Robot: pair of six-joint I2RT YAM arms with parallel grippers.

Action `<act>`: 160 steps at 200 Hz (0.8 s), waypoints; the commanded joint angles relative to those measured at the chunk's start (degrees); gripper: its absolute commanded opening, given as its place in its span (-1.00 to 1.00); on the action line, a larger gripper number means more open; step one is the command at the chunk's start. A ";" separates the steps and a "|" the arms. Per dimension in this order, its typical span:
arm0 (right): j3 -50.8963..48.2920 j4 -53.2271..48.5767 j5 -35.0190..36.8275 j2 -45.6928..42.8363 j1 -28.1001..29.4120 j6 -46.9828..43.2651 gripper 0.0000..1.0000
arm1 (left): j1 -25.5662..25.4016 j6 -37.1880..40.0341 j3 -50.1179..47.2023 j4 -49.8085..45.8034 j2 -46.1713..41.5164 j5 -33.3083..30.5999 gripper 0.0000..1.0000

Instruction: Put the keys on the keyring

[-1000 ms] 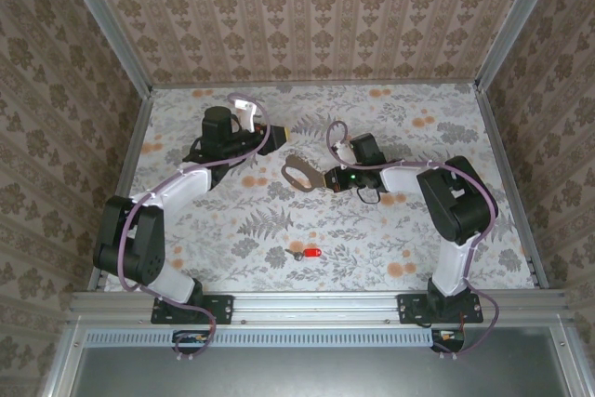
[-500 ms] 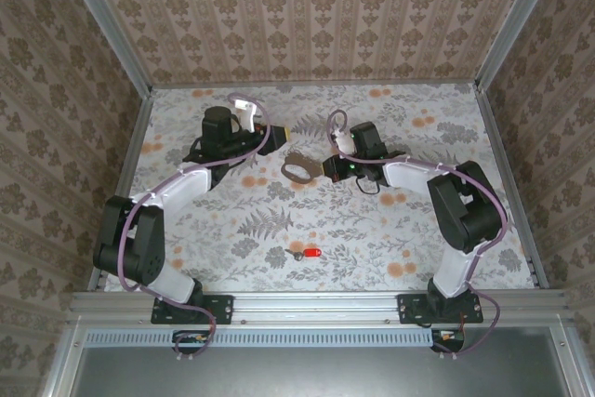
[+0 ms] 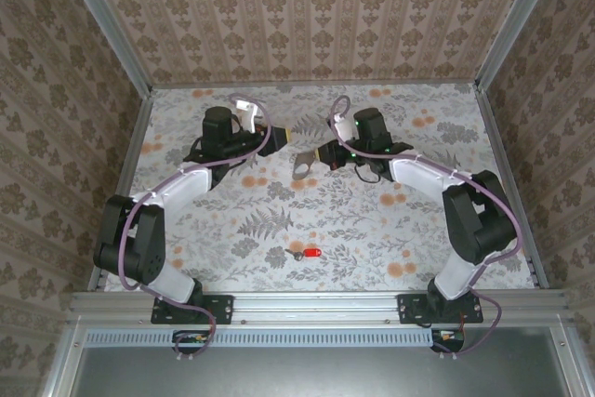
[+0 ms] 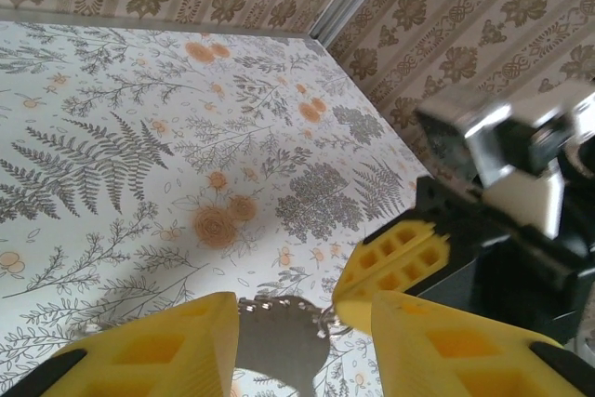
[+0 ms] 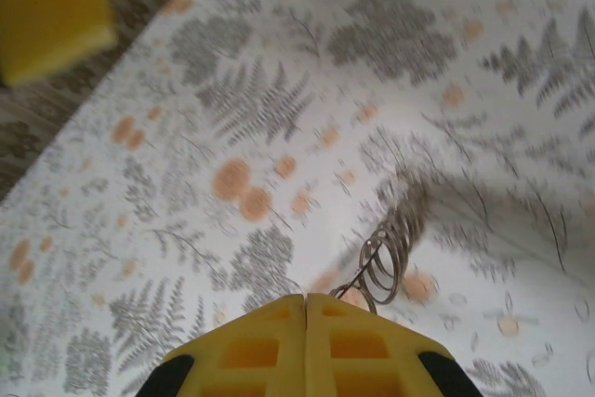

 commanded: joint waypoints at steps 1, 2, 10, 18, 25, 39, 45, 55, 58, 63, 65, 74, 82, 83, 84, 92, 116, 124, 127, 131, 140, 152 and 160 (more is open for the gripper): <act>2.73 0.56 -4.20 -1.76 0.09 -1.19 -1.00 | -0.01 0.43 0.89 1.01 0.62 2.26 -0.12; 2.80 0.53 -4.25 -1.77 0.07 -1.19 -1.00 | -0.01 0.43 0.89 1.04 0.60 2.31 -0.12; 3.03 0.70 -4.77 -1.78 0.01 -1.15 -1.00 | -0.01 0.56 0.95 0.99 0.63 2.94 -0.12; 3.22 0.94 -5.16 -1.82 -0.13 -0.99 -1.00 | -0.01 0.71 0.94 0.96 0.59 3.67 -0.12; 3.36 1.34 -5.67 -1.83 -0.33 -0.63 -1.00 | 0.03 0.82 0.89 0.98 0.52 4.38 -0.12; 3.42 2.39 -7.18 -2.03 -0.89 0.18 -1.00 | -0.01 1.00 1.06 1.46 0.60 6.15 -0.13; 3.33 3.08 -7.94 -2.16 -1.13 0.59 -1.00 | -0.04 0.97 1.06 1.62 0.60 6.97 -0.14; 3.23 4.21 -9.48 -2.25 -1.58 1.46 -1.00 | -0.10 0.97 1.19 2.14 0.69 8.73 -0.16; 3.23 4.54 -9.87 -2.28 -1.64 1.78 -1.00 | -0.18 0.99 1.24 2.19 0.69 9.17 -0.16; 3.18 4.98 -10.59 -2.39 -1.91 2.15 -1.00 | -0.27 0.96 1.28 2.33 0.76 9.96 -0.16; 3.15 5.09 -10.75 -2.39 -2.00 2.31 -1.00 | -0.32 0.95 1.32 2.43 0.78 10.28 -0.17; 3.16 5.88 -12.00 -2.48 -2.35 2.91 -1.00 | -0.52 1.11 1.42 2.54 0.78 11.55 -0.18; 2.95 6.81 -13.04 -2.61 -2.69 3.70 -1.00 | -0.71 1.37 1.44 2.54 0.90 12.54 -0.18; 2.91 6.99 -13.29 -2.64 -2.73 3.81 -1.00 | -0.76 1.43 1.47 2.50 0.88 12.68 -0.18; 2.85 7.17 -13.41 -2.65 -2.75 3.90 -1.00 | -0.78 1.45 1.49 2.53 0.86 12.79 -0.18; 2.58 8.31 -14.56 -2.79 -3.10 4.78 -1.00 | -1.01 1.61 1.59 2.56 0.89 13.63 -0.19; 2.51 9.61 -16.64 -3.14 -3.41 5.81 -1.00 | -1.82 2.05 1.98 2.39 1.36 15.55 -0.19; 2.52 9.84 -17.16 -3.19 -3.46 6.06 -1.00 | -2.07 2.21 2.19 2.29 1.54 15.92 -0.19; 2.48 9.96 -17.37 -3.21 -3.47 6.17 -1.00 | -2.16 2.21 2.28 2.29 1.69 15.93 -0.19; 2.52 10.22 -17.68 -3.22 -3.44 6.33 -1.00 | -2.28 2.27 2.44 2.21 1.73 15.95 -0.19; 2.48 10.58 -18.13 -3.37 -3.41 6.69 -1.00 | -2.48 2.27 2.79 2.12 2.04 16.18 -0.19; 2.46 11.08 -18.84 -3.45 -3.46 7.10 -1.00 | -2.79 2.38 3.23 2.13 2.30 16.42 -0.19; 2.44 11.28 -19.28 -3.54 -3.46 7.31 -1.00 | -2.96 2.48 3.42 2.14 2.39 16.59 -0.19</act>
